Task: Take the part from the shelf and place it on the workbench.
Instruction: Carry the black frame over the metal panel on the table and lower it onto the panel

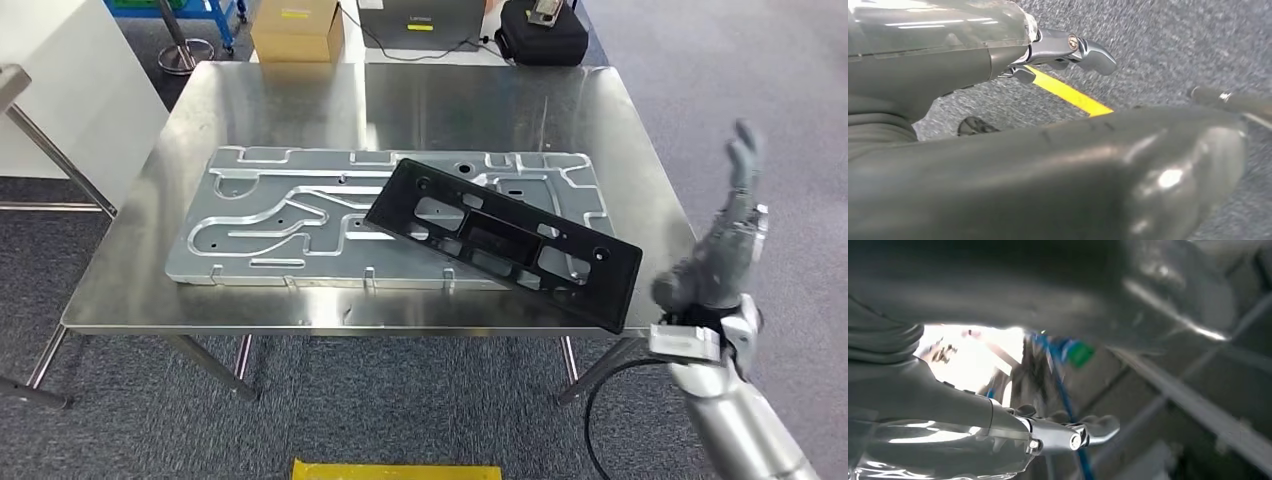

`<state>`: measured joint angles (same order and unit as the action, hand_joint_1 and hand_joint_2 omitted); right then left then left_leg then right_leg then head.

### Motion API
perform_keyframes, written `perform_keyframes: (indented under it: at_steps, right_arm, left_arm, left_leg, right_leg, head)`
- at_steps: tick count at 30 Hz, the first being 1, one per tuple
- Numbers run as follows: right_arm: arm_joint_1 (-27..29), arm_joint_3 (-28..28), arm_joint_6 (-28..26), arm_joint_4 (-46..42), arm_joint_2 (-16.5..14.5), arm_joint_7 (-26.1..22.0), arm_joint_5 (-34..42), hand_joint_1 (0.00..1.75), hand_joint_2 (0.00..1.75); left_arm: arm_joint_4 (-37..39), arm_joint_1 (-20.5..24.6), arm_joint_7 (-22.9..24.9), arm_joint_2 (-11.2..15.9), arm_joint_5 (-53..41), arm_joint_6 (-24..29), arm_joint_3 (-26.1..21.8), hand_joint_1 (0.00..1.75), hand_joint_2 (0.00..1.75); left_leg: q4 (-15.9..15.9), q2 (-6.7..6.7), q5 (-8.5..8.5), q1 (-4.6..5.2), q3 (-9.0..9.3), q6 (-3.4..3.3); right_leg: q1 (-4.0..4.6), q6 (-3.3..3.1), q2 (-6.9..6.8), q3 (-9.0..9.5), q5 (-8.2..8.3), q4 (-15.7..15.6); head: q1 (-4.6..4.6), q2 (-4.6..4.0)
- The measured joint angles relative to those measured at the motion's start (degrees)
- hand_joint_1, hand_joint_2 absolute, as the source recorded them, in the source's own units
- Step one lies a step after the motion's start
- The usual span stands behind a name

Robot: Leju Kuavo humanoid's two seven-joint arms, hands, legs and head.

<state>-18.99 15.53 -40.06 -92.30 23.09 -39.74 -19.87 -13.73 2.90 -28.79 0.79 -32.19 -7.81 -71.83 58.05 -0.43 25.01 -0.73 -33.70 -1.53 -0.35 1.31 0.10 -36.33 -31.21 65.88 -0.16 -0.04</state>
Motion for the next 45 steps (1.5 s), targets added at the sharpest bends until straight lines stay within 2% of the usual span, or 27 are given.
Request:
perform_keyframes:
  at_steps: [2, 3, 4, 6, 8, 12, 14, 17, 18, 19, 20, 23, 25, 27, 28, 29, 30, 32, 33, 34, 35, 37, 39, 40, 42, 43, 45]
  right_arm:
    - [4.6, -5.5, 0.0, -3.5, 0.2, 0.0, -0.2, 0.00, 0.00]
    - [6.9, -8.0, 0.1, -4.8, 0.2, 0.1, -0.2, 0.00, 0.00]
    - [9.0, -10.6, 0.1, -6.0, 0.1, 0.1, -0.1, 0.00, 0.00]
    - [12.9, -15.6, 0.1, -7.7, -0.1, 0.1, 0.4, 0.00, 0.00]
    - [16.3, -20.3, 0.0, -8.7, -0.4, 0.1, 1.3, 0.00, 0.00]
    - [21.7, -27.3, 0.1, -9.0, -1.4, 0.1, 1.9, 0.00, 0.00]
    - [23.6, -29.8, 0.4, -9.0, -2.1, 0.1, 1.9, 0.00, 0.00]
    - [26.2, -33.5, 0.3, -8.4, -3.6, 0.1, 2.4, 0.00, 0.00]
    - [26.9, -34.8, 0.2, -7.9, -4.3, 0.1, 2.4, 0.00, 0.00]
    - [27.6, -36.0, 0.1, -7.1, -5.1, 0.1, 2.3, 0.00, 0.00]
    - [28.2, -37.2, 0.1, -6.1, -5.9, 0.1, 2.0, 0.00, 0.00]
    - [29.2, -40.6, 0.2, -2.0, -8.2, 0.1, 1.0, 0.00, 0.00]
    - [29.6, -42.9, 0.7, 1.2, -9.5, 0.1, 0.4, 0.00, 0.00]
    - [30.0, -45.0, 1.2, 4.6, -10.5, 0.1, 0.2, 0.00, 0.00]
    - [30.2, -46.0, 1.4, 6.6, -11.0, 0.1, 0.1, 0.00, 0.00]
    - [30.4, -46.9, 1.7, 8.5, -11.4, 0.1, -0.1, 0.00, 0.00]
    - [30.5, -47.8, 1.9, 10.7, -11.8, 0.1, -0.5, 0.00, 0.00]
    - [30.6, -49.3, 2.6, 15.4, -12.7, 0.1, -2.3, 0.00, 0.00]
    - [30.4, -50.0, 2.9, 18.4, -13.2, 0.1, -3.7, 0.00, 0.00]
    - [30.0, -50.9, 3.2, 21.8, -13.7, 0.1, -5.2, 0.00, 0.00]
    - [29.4, -51.9, 3.2, 25.7, -14.0, 0.1, -6.7, 0.00, 0.00]
    - [27.5, -54.2, 2.5, 34.6, -14.5, 0.8, -9.4, 0.00, 0.00]
    - [25.3, -56.7, 1.6, 44.6, -14.8, 3.2, -12.2, 0.00, 0.00]
    - [24.3, -57.7, 1.6, 49.5, -15.0, 5.4, -14.1, 0.00, 0.00]
    - [23.3, -58.6, 4.0, 57.9, -15.8, 11.0, -18.2, 0.00, 0.00]
    - [22.9, -58.7, 5.8, 61.4, -16.3, 13.7, -20.3, 0.00, 0.00]
    - [22.3, -58.7, 9.4, 67.2, -17.3, 17.2, -23.2, 0.00, 0.00]
  left_arm:
    - [0.0, -0.1, -0.1, -0.2, 0.3, 0.3, -0.5, 0.00, 0.00]
    - [0.0, -0.2, -0.1, -0.3, 0.3, 0.4, -0.7, 0.00, 0.00]
    - [0.0, -0.3, -0.1, -0.4, 0.4, 0.5, -1.0, 0.00, 0.00]
    - [0.0, -0.4, 0.1, -0.7, 0.4, 0.7, -1.4, 0.00, 0.00]
    - [0.0, -0.4, 0.3, -0.9, 0.2, 1.0, -1.8, 0.00, 0.00]
    - [0.0, -0.5, 0.4, -1.2, -0.1, 1.3, -2.6, 0.00, 0.00]
    - [0.0, -0.5, 0.4, -1.3, 0.0, 1.4, -2.9, 0.00, 0.00]
    - [0.0, -0.5, 0.3, -1.4, 0.0, 1.7, -3.4, 0.00, 0.00]
    - [0.0, -0.5, 0.3, -1.4, 0.0, 1.8, -3.5, 0.00, 0.00]
    - [0.0, -0.5, 0.3, -1.5, 0.0, 2.0, -3.7, 0.00, 0.00]
    - [0.0, -0.5, 0.3, -1.5, 0.0, 2.2, -3.8, 0.00, 0.00]
    - [-0.1, -0.2, 0.3, -1.6, -0.4, 2.3, -4.0, 0.00, 0.00]
    - [-0.2, 0.0, 0.2, -1.7, -0.8, 2.3, -4.2, 0.00, 0.00]
    - [-0.3, -0.1, 0.1, -1.8, -0.9, 2.3, -4.4, 0.00, 0.00]
    - [-0.3, -0.1, 0.0, -1.9, -0.9, 2.3, -4.5, 0.00, 0.00]
    - [-0.3, -0.2, 0.0, -2.0, -1.0, 2.3, -4.7, 0.00, 0.00]
    - [-0.3, -0.1, 0.0, -2.1, -1.0, 2.3, -4.8, 0.00, 0.00]
    - [-0.3, -0.1, 0.2, -2.3, -1.2, 2.3, -4.9, 0.00, 0.00]
    - [-0.3, -0.2, 0.3, -2.4, -1.2, 2.3, -4.9, 0.00, 0.00]
    - [-0.3, -0.2, 0.4, -2.5, -1.3, 2.3, -5.1, 0.00, 0.00]
    - [-0.3, -0.2, 0.5, -2.5, -1.4, 2.3, -5.2, 0.00, 0.00]
    - [-0.3, -0.1, 0.5, -2.7, -1.4, 2.5, -5.5, 0.00, 0.00]
    - [-0.3, -0.1, 0.5, -2.9, -1.6, 2.6, -5.7, 0.00, 0.00]
    - [-0.3, -0.1, 0.3, -3.0, -1.7, 2.6, -5.7, 0.00, 0.00]
    - [-0.3, -0.3, -0.2, -3.1, -1.9, 2.4, -5.9, 0.00, 0.00]
    - [-0.3, -0.4, -0.5, -3.2, -1.9, 2.3, -6.0, 0.00, 0.00]
    - [-0.3, -0.7, -0.9, -3.4, -1.9, 2.2, -6.2, 0.00, 0.00]
  left_leg:
    - [0.0, -0.03, 0.03, 0.00, 0.00, -0.14]
    - [0.1, -0.04, 0.03, 0.00, 0.01, -0.13]
    - [0.1, -0.05, 0.02, -0.01, 0.01, -0.11]
    - [0.3, -0.05, 0.06, -0.01, 0.03, 0.02]
    - [0.5, -0.13, 0.12, 0.18, -0.05, 0.43]
    - [0.6, -0.20, 0.03, 0.24, -0.21, 1.63]
    - [3.2, -0.05, 2.71, 0.20, -1.09, 2.10]
    - [13.4, 0.10, 10.03, 0.13, -4.08, 2.42]
    - [15.4, 0.10, 11.17, 0.13, -4.19, 2.40]
    - [15.4, 0.10, 11.25, 0.16, -3.28, 2.30]
    - [13.1, 0.10, 10.39, 0.21, -1.17, 2.10]
    - [1.1, 0.10, 7.31, 0.75, 7.01, 0.97]
    - [-1.6, 0.13, 6.71, 1.15, 8.29, 0.41]
    - [-1.8, 0.22, 5.38, 1.19, 7.83, -0.05]
    - [-2.1, 0.35, 4.59, 1.12, 7.45, -0.36]
    - [-2.3, 0.51, 3.77, 1.00, 6.91, -0.67]
    - [-2.5, 0.69, 3.01, 0.92, 6.22, -0.89]
    - [-2.4, 0.87, 1.81, 0.94, 4.57, -1.07]
    - [-2.3, 0.92, 1.21, 0.95, 3.74, -0.99]
    - [-2.1, 0.96, 0.66, 0.93, 2.90, -0.87]
    - [-1.9, 0.98, 0.17, 0.87, 2.07, -0.67]
    - [-1.2, 0.99, -0.59, 0.74, 0.53, -0.14]
    - [-0.4, 0.99, -1.14, 0.72, -0.43, 0.58]
    - [-0.2, 0.98, -1.45, 0.69, -0.64, 0.99]
    - [-0.2, 0.92, -2.06, 0.52, -0.91, 1.85]
    - [0.2, 0.87, -1.58, 0.35, -1.22, 2.19]
    - [3.6, 0.78, 2.55, 0.14, -2.54, 2.67]
  right_leg:
    - [-0.30, 0.40, -0.02, -3.38, -2.84, 6.8]
    - [-0.44, 0.54, -0.03, -4.17, -2.93, 8.2]
    - [-0.59, 0.64, -0.05, -3.87, -1.96, 7.5]
    - [-0.83, 0.65, -0.10, -0.36, 1.71, 0.5]
    - [-0.72, 0.40, -0.07, 2.79, 4.14, -5.8]
    - [-0.52, -0.77, 0.01, 3.02, 5.10, -7.3]
    - [-0.72, -1.64, -0.17, 2.60, 5.78, -7.7]
    - [-0.46, -2.27, -0.40, 1.22, 6.84, -7.7]
    - [-0.34, -2.32, -0.44, 0.63, 7.24, -7.6]
    - [-0.24, -2.32, -0.44, 0.05, 7.62, -7.5]
    - [-0.14, -2.29, -0.43, -0.50, 8.00, -7.4]
    - [0.04, -1.85, -0.38, -1.57, 9.19, -7.1]
    - [-0.08, -1.16, -0.42, -1.68, 10.06, -7.3]
    - [-0.28, -0.40, -0.37, -1.70, 10.85, -7.6]
    - [-0.39, -0.10, -0.28, -1.94, 10.28, -7.4]
    - [-0.44, 0.18, -0.20, -2.45, 8.63, -6.4]
    - [-0.57, 0.42, -0.12, -3.23, 5.91, -4.1]
    - [-0.76, 0.96, -0.10, -4.97, 0.13, 3.0]
    - [-0.92, 1.23, -0.11, -5.30, -1.20, 6.2]
    - [-1.11, 1.45, -0.12, -4.84, -1.14, 7.9]
    - [-1.33, 1.62, -0.13, -3.37, 0.02, 7.6]
    - [-1.75, 1.81, -0.14, 2.40, 2.08, 1.3]
    - [-1.59, 1.35, 0.04, 7.84, 1.43, -6.2]
    - [-1.34, 0.92, 0.13, 9.12, 0.78, -8.3]
    - [-0.94, -0.20, 0.15, 8.98, 1.09, -9.0]
    - [-0.87, -0.80, 0.04, 8.56, 1.56, -9.0]
    - [-0.87, -1.97, -0.18, 7.26, 2.77, -9.2]
  head:
    - [0.00, 0.00]
    - [0.00, 0.00]
    - [0.00, 0.00]
    - [0.00, 0.00]
    - [-0.03, 0.00]
    - [-0.06, 0.00]
    - [-0.18, 0.00]
    - [-0.34, 0.00]
    - [-0.34, 0.00]
    - [-0.34, 0.00]
    - [-0.34, 0.00]
    - [-0.28, 0.00]
    - [-0.31, 0.00]
    - [-0.40, 0.00]
    - [-0.39, 0.00]
    - [-0.35, 0.00]
    - [-0.28, 0.00]
    - [-0.18, 0.00]
    - [-0.19, 0.00]
    - [-0.21, 0.00]
    - [-0.20, 0.00]
    - [-0.19, 0.00]
    - [-0.27, 0.00]
    - [-0.31, 0.00]
    - [-0.34, 0.00]
    - [-0.32, 0.00]
    - [-0.41, 0.00]
